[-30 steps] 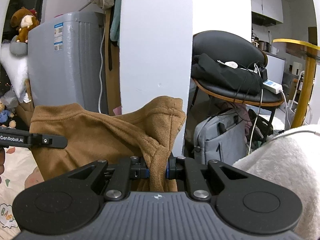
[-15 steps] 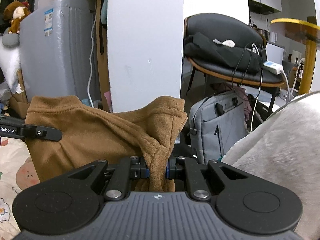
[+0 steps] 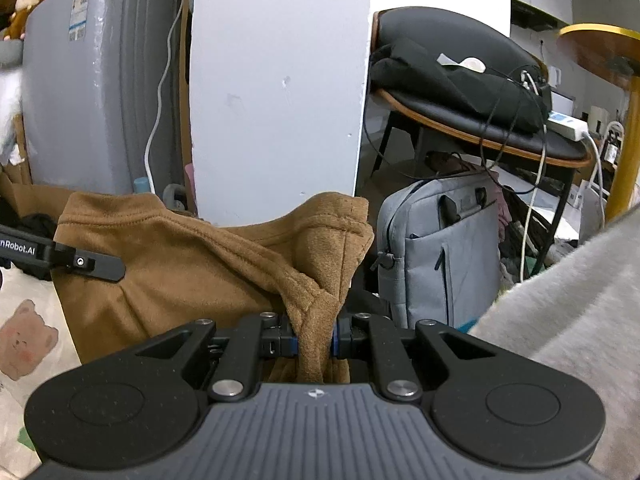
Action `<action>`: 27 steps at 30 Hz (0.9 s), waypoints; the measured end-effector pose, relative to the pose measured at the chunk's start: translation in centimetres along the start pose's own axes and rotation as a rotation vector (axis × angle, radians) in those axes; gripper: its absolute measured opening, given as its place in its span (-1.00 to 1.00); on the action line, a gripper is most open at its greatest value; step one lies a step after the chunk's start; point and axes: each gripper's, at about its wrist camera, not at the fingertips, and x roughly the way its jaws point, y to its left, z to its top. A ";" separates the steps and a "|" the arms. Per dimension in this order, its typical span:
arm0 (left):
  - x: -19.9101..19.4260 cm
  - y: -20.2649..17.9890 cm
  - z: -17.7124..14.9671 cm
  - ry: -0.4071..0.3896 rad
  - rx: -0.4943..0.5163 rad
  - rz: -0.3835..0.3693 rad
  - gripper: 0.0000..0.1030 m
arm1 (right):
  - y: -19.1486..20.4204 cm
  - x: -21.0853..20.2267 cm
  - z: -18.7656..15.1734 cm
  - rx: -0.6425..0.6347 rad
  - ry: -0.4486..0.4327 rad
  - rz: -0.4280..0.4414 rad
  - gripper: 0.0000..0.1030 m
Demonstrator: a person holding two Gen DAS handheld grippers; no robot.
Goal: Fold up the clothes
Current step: 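Carry the held end over the folded shirt and lower it with both grippers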
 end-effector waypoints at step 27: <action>7.8 3.5 0.2 -0.044 -0.008 -0.008 -0.82 | -2.0 6.2 -1.9 0.010 0.020 -0.026 -0.68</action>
